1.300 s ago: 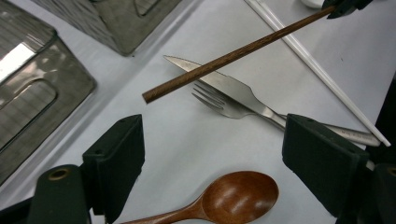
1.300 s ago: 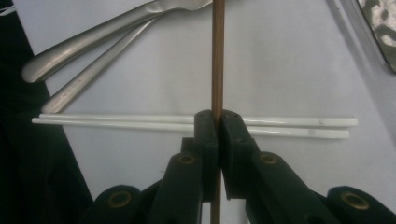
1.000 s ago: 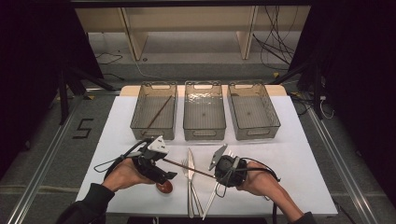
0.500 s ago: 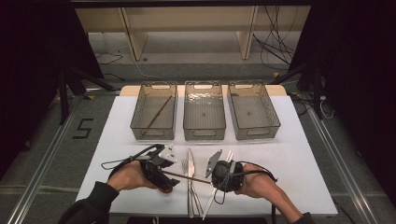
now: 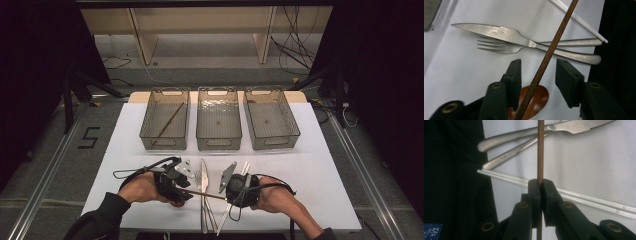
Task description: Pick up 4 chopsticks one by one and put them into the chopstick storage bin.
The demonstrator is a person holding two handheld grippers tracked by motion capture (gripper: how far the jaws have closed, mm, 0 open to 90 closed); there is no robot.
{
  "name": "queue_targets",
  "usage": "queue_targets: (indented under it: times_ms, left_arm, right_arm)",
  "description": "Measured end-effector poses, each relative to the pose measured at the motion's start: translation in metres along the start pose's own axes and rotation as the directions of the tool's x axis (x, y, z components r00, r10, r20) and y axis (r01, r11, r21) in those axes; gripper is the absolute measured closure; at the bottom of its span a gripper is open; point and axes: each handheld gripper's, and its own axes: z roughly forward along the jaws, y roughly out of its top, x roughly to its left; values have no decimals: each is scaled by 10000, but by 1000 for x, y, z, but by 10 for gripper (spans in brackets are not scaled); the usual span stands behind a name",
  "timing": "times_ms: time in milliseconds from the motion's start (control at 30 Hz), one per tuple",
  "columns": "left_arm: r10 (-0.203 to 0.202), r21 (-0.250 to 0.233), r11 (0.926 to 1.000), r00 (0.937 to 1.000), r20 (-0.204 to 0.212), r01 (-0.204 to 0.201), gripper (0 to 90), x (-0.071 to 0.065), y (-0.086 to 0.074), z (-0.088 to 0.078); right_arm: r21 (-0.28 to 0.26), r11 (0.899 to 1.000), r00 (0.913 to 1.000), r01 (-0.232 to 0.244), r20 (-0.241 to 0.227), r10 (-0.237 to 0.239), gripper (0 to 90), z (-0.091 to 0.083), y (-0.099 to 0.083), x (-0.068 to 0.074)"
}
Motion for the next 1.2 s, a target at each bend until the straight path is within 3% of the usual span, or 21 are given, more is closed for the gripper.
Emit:
queue_targets:
  times_ms: [167,333,500,600,633,733,900,1000,1067,1100,1133,1200]
  left_arm:
    - [126,117,9999,9999,97,-127,693,0,-1,2]
    - [495,315,9982,9985,252,-503,740,-3,-1,3]
    - [909,318,9951,9936,669,-932,786,-7,-1,4]
    - [1124,41,9936,9902,828,-1131,817,-10,-1,3]
    - [1149,4,9933,9896,866,-1153,829,-11,0,3]
    - [1060,-98,9944,9918,711,-1055,837,-12,0,1]
    - [551,-56,9985,9979,341,-550,839,-4,-7,-5]
    - [172,-172,9997,9998,45,-171,840,2,-11,-13]
    - [-111,-224,9997,9997,-222,106,839,6,-13,-17]
    - [-271,-242,9994,9991,-318,263,840,9,-15,-19]
    - [-456,-333,9985,9978,-482,441,840,12,-17,-21]
    - [-777,-493,9960,9947,-675,744,839,17,-22,-26]
  right_arm:
    - [34,10000,10000,71,-58,-71,866,1,-1,0]
    - [39,9998,9998,178,-109,-177,863,1,-1,0]
    - [32,9999,9999,138,-99,-138,834,1,-3,-2]
    - [-49,9994,9994,-349,12,349,789,-3,-7,-8]
    - [-154,9974,9975,-703,57,704,737,-5,-8,-9]
    - [-434,9933,9942,-1075,5,1076,649,-12,-14,-18]
    - [-940,9716,9746,-2173,351,2214,459,-26,-22,-28]
    - [-1189,9520,9561,-2821,468,2892,398,-30,-27,-33]
    - [-1310,9425,9463,-3076,612,3174,366,-31,-30,-35]
    - [-1330,9441,9468,-3017,749,3131,358,-31,-31,-36]
    - [-1409,9372,9395,-3192,829,3324,350,-31,-32,-36]
    - [-1532,9330,9353,-3255,925,3415,340,-32,-34,-38]
